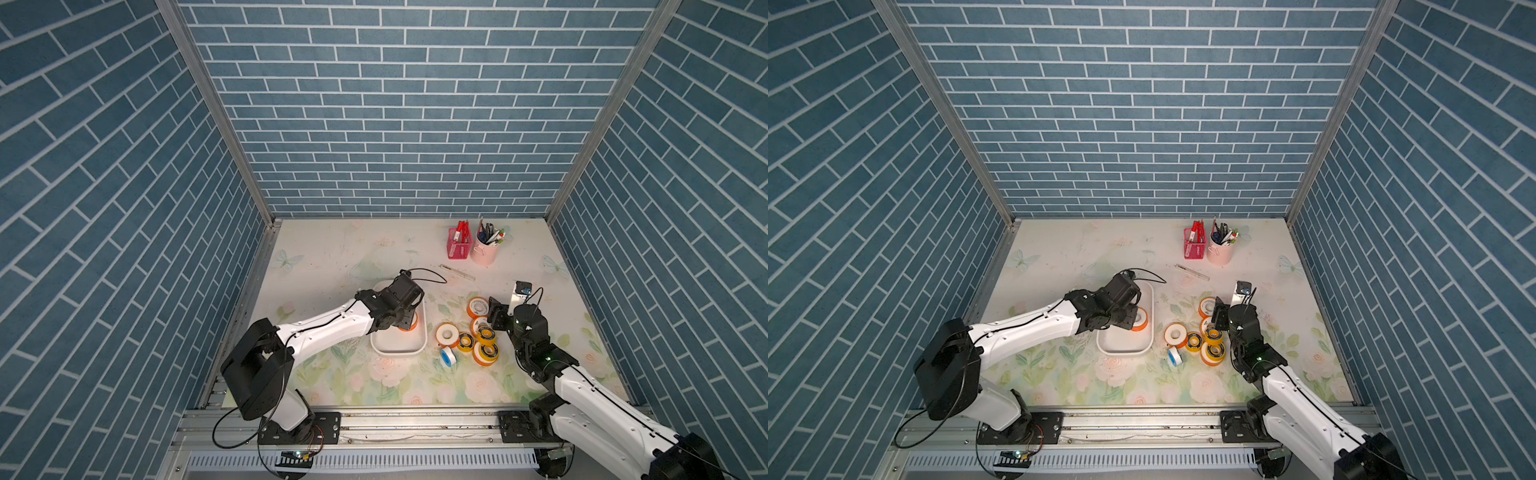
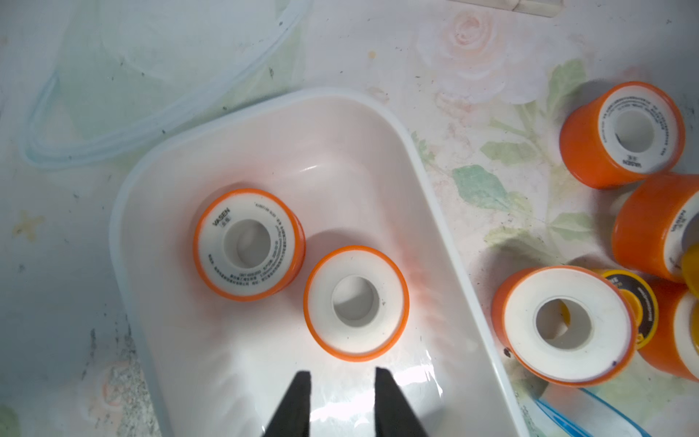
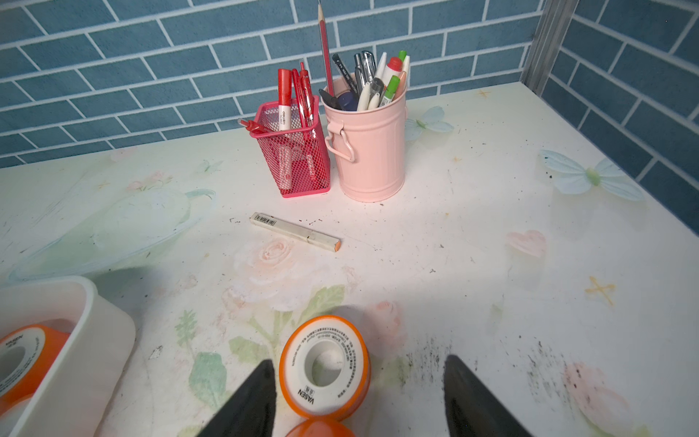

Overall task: Put the sealing tape into the storage box
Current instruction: Place the sealing tape in the storage box.

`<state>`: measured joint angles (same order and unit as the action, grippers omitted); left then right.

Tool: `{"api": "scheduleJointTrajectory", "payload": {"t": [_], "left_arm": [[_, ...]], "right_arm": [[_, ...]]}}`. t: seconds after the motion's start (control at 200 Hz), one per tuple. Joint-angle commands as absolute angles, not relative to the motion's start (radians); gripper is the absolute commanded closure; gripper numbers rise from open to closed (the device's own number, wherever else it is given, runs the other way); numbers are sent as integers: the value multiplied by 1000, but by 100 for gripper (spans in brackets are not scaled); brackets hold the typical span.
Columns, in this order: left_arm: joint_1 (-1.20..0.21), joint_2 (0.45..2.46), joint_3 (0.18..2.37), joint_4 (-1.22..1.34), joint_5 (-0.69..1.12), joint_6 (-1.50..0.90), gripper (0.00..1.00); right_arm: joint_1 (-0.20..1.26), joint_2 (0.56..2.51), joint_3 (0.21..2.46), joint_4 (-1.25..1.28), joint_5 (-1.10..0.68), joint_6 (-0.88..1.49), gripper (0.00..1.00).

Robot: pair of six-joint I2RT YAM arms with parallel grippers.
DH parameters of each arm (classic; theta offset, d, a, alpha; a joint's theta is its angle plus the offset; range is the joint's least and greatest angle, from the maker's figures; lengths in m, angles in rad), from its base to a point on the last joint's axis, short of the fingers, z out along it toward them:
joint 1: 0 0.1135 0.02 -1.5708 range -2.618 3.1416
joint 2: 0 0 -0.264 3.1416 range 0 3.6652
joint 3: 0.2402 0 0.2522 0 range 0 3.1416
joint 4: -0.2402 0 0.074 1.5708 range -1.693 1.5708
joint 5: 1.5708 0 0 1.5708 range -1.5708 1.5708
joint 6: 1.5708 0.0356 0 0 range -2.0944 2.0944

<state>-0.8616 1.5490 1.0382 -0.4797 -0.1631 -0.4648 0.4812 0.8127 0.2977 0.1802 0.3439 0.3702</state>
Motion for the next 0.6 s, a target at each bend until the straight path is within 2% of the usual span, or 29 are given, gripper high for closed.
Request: {"api": "scheduleJointTrajectory", "payload": {"t": [0.0, 0.09, 0.595], "left_arm": [[-859, 1565, 982, -499, -179, -484, 89], [-857, 1578, 957, -483, -185, -480, 100], [-844, 1745, 1026, -420, -156, -447, 100]], "right_arm": [[477, 808, 297, 197, 339, 371, 30], [477, 812, 299, 198, 336, 371, 30], [477, 817, 300, 197, 333, 371, 30]]}}
